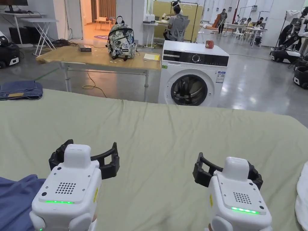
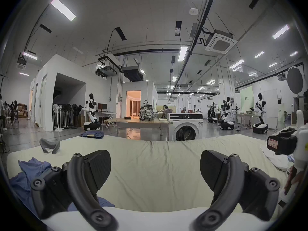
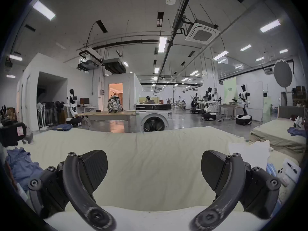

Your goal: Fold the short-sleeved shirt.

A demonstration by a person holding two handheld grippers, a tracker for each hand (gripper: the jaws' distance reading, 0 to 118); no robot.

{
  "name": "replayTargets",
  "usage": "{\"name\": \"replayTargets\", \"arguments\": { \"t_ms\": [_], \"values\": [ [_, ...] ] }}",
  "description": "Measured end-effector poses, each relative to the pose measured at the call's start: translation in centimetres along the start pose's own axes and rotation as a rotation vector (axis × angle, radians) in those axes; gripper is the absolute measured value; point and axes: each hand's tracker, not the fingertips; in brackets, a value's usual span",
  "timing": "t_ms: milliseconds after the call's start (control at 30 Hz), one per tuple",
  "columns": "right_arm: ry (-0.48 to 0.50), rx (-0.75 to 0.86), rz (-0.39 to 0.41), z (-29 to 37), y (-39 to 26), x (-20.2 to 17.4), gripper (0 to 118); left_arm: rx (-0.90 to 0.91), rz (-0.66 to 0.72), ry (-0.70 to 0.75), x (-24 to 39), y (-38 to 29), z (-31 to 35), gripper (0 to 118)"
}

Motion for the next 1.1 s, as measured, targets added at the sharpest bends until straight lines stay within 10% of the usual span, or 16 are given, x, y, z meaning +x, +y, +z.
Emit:
{"name": "replayTargets", "arguments": {
  "t_ms": [200, 400, 500, 567, 633, 767, 867, 933, 1000, 1100],
  "values": [
    [0.066, -0.089, 0.085, -0.6, 0.1, -0.3, 113, -0.032, 0.090, 0.008, -1.1, -0.2, -0.1, 108],
    [0.073, -0.149, -0.534, -1.1, 0.8, 3.1, 113, -0.092, 0.658, -0.021, -4.7, -1.1, -0.7, 108],
    [0.069, -0.139, -0.691, -1.3, 1.1, 4.2, 113, -0.099, 0.642, 0.112, -5.0, -0.8, -0.5, 108],
    [0.074, -0.121, -0.519, -1.7, 1.7, 3.5, 113, -0.077, 0.357, 0.105, -3.8, 0.1, -0.4, 108],
    [0.072, -0.081, -0.183, -1.7, 2.5, 1.8, 113, -0.091, -0.022, 0.097, -1.7, 0.9, -0.6, 108],
    [0.041, 0.079, 0.763, -1.2, 1.3, -3.0, 113, -0.033, -0.819, 0.036, 2.3, -0.2, -0.3, 108],
    [-0.005, 0.264, 1.315, -0.7, -1.7, -4.1, 113, 0.041, -1.194, -0.037, 3.1, -2.1, 0.4, 107],
    [-0.013, 0.390, 1.518, -0.4, -3.1, -3.8, 113, 0.064, -1.348, -0.056, 3.4, -3.0, 0.6, 107],
    [0.002, 0.427, 1.558, -0.2, -3.5, -3.8, 113, 0.061, -1.344, -0.077, 3.3, -3.2, 0.8, 107],
    [0.035, 0.274, 1.307, -0.2, -1.9, -4.1, 113, -0.039, -1.012, -0.081, 3.3, -1.7, 0.6, 107]
  ]
}}
